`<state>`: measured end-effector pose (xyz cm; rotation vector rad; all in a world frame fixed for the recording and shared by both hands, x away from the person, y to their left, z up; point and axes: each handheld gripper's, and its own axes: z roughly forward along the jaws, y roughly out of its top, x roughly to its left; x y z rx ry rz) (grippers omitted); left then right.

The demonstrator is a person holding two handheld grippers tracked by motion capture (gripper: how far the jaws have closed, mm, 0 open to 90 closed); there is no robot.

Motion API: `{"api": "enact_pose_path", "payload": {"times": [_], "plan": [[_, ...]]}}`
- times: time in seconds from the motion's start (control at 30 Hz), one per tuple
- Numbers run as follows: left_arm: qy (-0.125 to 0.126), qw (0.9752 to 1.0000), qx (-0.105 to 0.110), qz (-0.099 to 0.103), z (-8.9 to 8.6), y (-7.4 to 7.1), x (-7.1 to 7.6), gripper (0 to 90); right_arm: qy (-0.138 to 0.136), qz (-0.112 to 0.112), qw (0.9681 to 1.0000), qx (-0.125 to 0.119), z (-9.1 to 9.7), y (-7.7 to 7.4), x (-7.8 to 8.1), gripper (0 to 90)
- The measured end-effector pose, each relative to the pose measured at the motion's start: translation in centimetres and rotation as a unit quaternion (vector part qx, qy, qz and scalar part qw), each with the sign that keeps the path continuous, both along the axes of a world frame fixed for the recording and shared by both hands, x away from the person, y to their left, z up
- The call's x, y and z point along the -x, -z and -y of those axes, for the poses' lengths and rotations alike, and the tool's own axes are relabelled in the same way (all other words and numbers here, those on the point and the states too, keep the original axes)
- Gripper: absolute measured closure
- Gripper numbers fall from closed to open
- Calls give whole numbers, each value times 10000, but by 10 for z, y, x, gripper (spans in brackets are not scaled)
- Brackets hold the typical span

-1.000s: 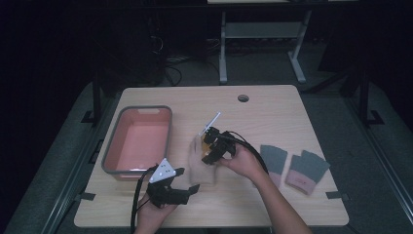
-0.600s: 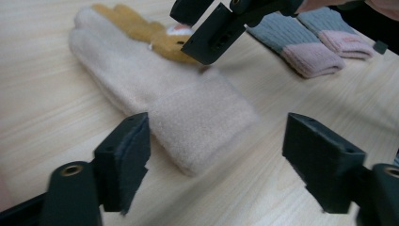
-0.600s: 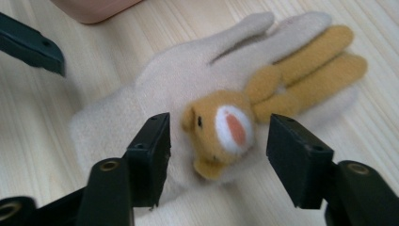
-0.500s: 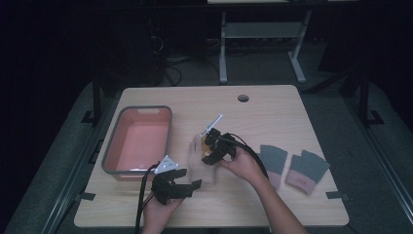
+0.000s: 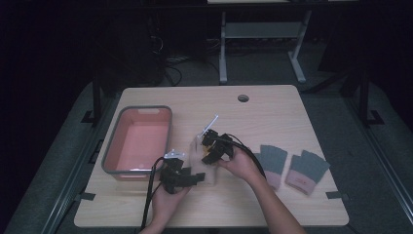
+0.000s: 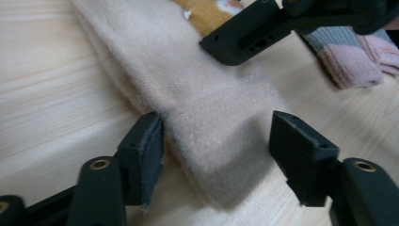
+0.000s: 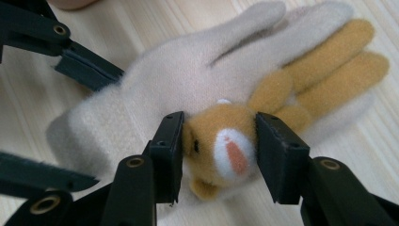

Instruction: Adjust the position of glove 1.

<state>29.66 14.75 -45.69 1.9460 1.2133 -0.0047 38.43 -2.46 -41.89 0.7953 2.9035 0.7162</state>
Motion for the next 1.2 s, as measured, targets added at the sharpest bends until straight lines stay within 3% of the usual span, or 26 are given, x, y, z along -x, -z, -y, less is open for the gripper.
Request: {"api": "enact_pose_path", "payload": {"times": [0.2, 0.53, 0.8, 0.93, 1.03, 1.2], "plan": [[188, 9997, 34, -178, 6, 2, -8, 450, 105, -68, 9999, 71, 8, 2, 3, 550], [431, 9988, 55, -239, 27, 4, -16, 464, 398, -110, 9991, 78, 32, 1, 5, 546], [534, 9981, 35, -318, 37, 5, -23, 457, 887, -176, 9956, -249, 53, 3, 8, 396], [476, 9979, 134, -408, 38, 4, -26, 424, 1179, -210, 9910, -592, 66, 0, 12, 347], [357, 9981, 214, -458, 34, 2, -26, 321, 1402, -379, 9859, -829, 74, 2, 16, 337], [349, 9960, 481, -666, 28, 0, -28, 281, 1746, -734, 9760, -1072, 83, 9, 20, 360]]}}
